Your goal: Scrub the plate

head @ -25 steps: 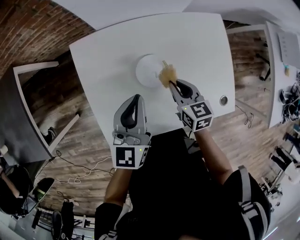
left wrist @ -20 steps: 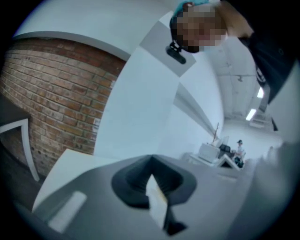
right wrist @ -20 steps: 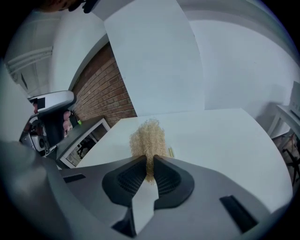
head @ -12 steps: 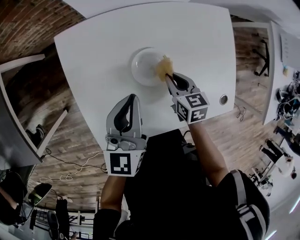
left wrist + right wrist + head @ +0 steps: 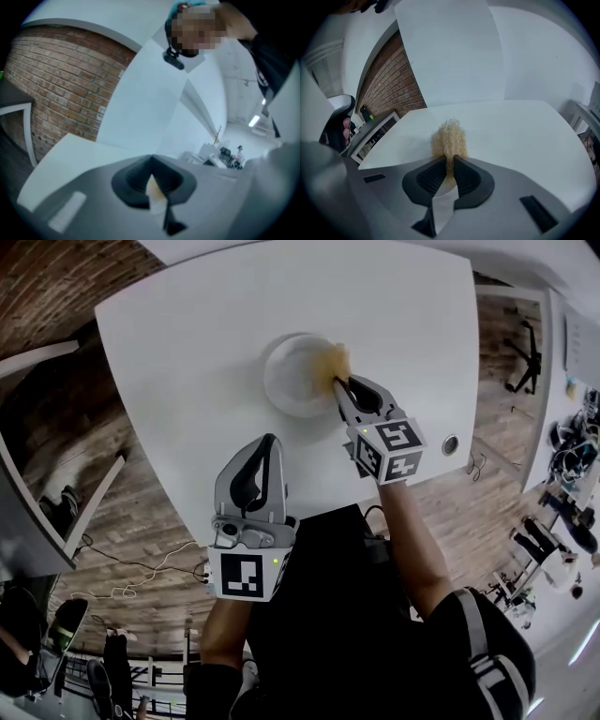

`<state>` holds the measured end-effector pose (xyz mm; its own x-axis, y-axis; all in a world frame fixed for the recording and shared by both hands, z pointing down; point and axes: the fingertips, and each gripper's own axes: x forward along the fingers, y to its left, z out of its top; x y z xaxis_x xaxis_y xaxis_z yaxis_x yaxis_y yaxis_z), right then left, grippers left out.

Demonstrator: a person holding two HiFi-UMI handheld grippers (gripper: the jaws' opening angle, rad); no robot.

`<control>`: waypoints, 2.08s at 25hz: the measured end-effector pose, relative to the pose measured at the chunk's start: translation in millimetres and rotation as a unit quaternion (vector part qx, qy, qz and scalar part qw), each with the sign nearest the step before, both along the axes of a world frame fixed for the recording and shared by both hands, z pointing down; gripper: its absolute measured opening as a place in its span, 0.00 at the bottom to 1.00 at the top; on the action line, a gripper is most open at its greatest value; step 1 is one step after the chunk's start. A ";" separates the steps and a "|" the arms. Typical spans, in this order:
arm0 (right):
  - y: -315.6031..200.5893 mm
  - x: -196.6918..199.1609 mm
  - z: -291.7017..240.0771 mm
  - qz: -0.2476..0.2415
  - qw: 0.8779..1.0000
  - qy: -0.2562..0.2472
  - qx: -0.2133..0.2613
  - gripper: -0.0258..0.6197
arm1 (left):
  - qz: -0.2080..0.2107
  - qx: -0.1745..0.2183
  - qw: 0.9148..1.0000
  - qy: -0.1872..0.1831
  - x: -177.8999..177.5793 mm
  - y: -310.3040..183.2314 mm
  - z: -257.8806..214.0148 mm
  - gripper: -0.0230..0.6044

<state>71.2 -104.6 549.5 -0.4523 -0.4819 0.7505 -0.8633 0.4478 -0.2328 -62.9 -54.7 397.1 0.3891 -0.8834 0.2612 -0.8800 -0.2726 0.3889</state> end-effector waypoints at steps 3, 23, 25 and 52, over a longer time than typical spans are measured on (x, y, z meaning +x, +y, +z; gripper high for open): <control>-6.5 -3.8 -0.5 -0.002 1.000 0.002 0.001 0.11 | -0.001 -0.001 1.000 -0.001 -4.0 0.1 7.2 0.04; -30.3 -58.8 2.6 -0.083 0.996 0.012 0.000 0.11 | -0.024 -0.014 0.999 0.021 -14.0 2.3 17.6 0.04; -28.5 -65.1 3.2 -0.093 0.996 0.010 -0.001 0.11 | -0.026 -0.014 0.999 0.022 -15.2 2.4 18.3 0.04; 58.4 -53.5 -0.8 -0.181 0.983 0.018 -0.038 0.11 | -0.025 -0.013 0.999 0.019 -4.7 8.4 29.8 0.04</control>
<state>17.6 -46.1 548.7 -0.5559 -0.2367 0.7968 -0.6589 0.7098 -0.2489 -67.6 -46.3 426.8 0.3550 -0.8948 0.2708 -0.8769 -0.2183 0.4283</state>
